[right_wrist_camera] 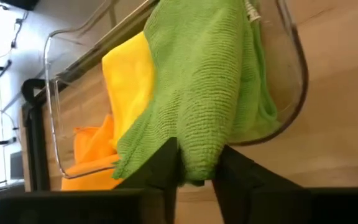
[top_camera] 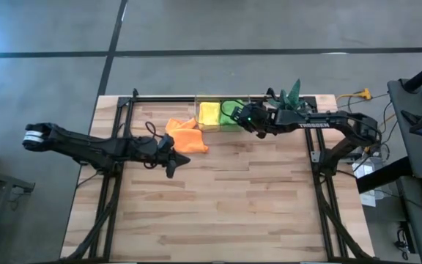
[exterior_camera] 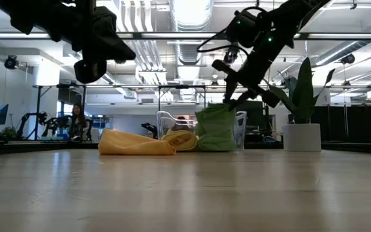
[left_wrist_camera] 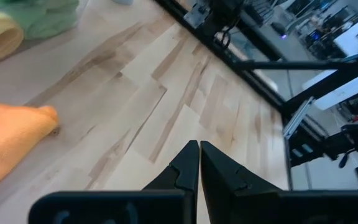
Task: Fold microfiber towels
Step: Put the folded green microfiber towel into the transparent bin
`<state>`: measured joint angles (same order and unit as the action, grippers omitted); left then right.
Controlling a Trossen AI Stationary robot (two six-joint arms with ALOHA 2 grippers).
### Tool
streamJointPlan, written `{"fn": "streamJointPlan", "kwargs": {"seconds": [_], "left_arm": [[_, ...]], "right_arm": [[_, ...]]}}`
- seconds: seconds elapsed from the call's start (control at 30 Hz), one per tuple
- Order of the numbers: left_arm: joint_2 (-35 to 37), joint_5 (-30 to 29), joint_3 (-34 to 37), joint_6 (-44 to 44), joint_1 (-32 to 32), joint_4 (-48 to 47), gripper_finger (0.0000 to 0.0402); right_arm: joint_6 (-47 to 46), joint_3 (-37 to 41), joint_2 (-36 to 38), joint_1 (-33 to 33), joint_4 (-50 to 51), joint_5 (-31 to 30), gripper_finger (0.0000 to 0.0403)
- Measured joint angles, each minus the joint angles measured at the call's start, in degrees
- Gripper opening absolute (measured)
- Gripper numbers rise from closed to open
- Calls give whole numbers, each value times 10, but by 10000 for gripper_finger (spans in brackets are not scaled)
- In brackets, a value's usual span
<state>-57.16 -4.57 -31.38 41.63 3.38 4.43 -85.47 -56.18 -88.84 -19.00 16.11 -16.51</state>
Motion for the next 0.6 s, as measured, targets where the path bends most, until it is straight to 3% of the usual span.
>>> {"fn": "streamJointPlan", "kwargs": {"seconds": [0.2, 0.4, 0.53, 0.6], "left_arm": [[-21, 1, 0, 0, 0, 15, 0], [-32, 5, 0, 1, 0, 32, 0], [-36, 7, 0, 2, 0, 40, 0], [-35, 9, 0, 2, 0, 43, 0]], "right_arm": [[4, -10, 3, -1, 0, 3, 149], [55, -31, 28, -1, -1, 14, 191], [230, -65, 55, -1, -1, 18, 200], [376, -89, 66, -5, -4, 30, 200]]}}
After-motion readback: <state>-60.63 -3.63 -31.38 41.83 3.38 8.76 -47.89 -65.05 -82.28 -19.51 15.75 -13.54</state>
